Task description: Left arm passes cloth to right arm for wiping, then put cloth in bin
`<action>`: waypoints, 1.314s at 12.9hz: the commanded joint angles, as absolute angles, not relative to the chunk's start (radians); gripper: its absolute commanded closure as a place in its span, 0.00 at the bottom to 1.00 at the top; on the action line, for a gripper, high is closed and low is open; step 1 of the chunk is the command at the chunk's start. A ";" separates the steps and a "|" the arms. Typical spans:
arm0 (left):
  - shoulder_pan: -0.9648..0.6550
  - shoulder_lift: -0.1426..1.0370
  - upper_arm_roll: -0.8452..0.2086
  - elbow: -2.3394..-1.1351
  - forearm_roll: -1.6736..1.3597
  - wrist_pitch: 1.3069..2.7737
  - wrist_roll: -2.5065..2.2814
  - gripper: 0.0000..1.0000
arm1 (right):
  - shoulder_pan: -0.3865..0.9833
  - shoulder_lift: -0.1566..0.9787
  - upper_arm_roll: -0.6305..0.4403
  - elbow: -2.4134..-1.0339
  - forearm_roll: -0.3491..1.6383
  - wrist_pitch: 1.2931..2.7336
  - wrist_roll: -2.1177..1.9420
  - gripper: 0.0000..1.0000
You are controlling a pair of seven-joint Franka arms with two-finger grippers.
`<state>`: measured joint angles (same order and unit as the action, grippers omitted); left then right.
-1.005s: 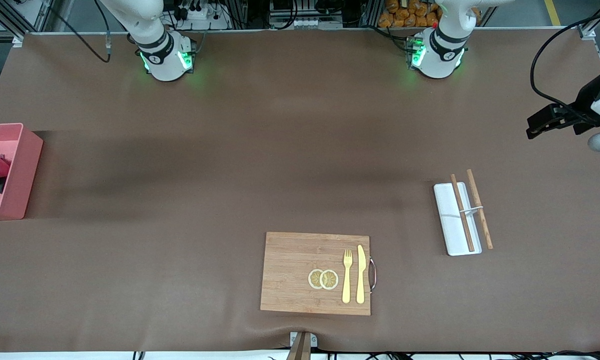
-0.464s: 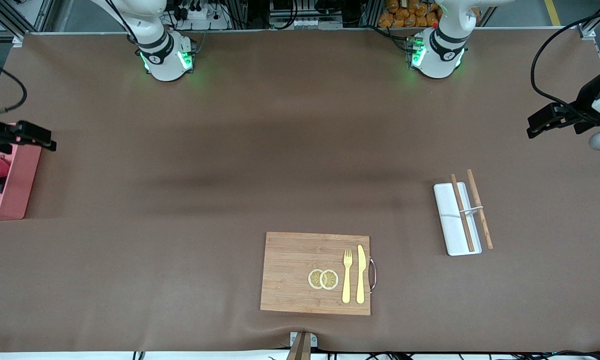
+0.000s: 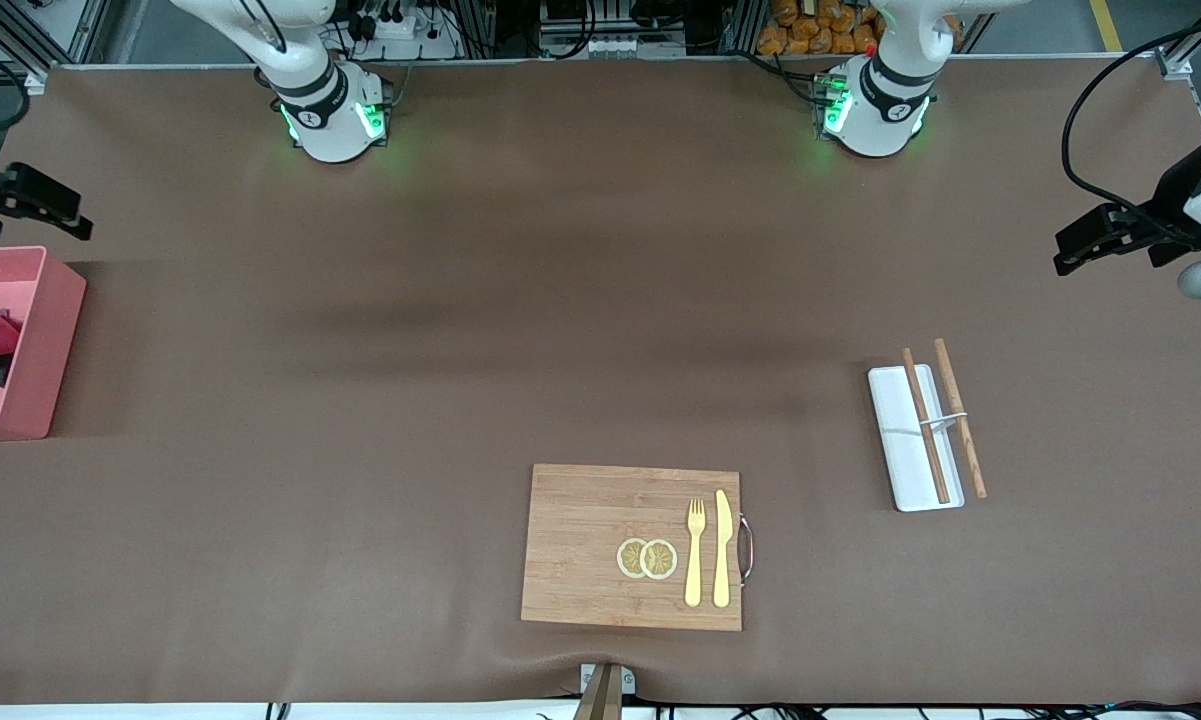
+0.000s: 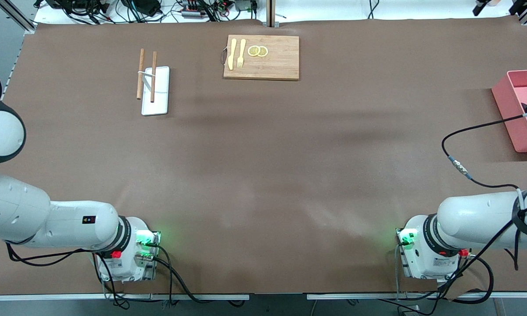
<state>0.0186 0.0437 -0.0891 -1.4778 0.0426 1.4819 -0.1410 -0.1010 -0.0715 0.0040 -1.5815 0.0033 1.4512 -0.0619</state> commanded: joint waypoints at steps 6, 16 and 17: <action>0.021 0.018 -0.083 -1.494 0.040 1.473 -0.120 0.00 | -0.037 -0.071 -0.080 -1.582 0.058 1.456 -0.009 0.00; 0.018 0.035 -0.087 -1.465 0.035 1.473 -0.137 0.00 | -0.043 -0.058 -0.060 -1.565 0.020 1.459 -0.021 0.00; 0.018 0.034 -0.089 -1.456 0.034 1.473 -0.140 0.00 | -0.043 -0.058 -0.061 -1.566 0.014 1.460 -0.023 0.00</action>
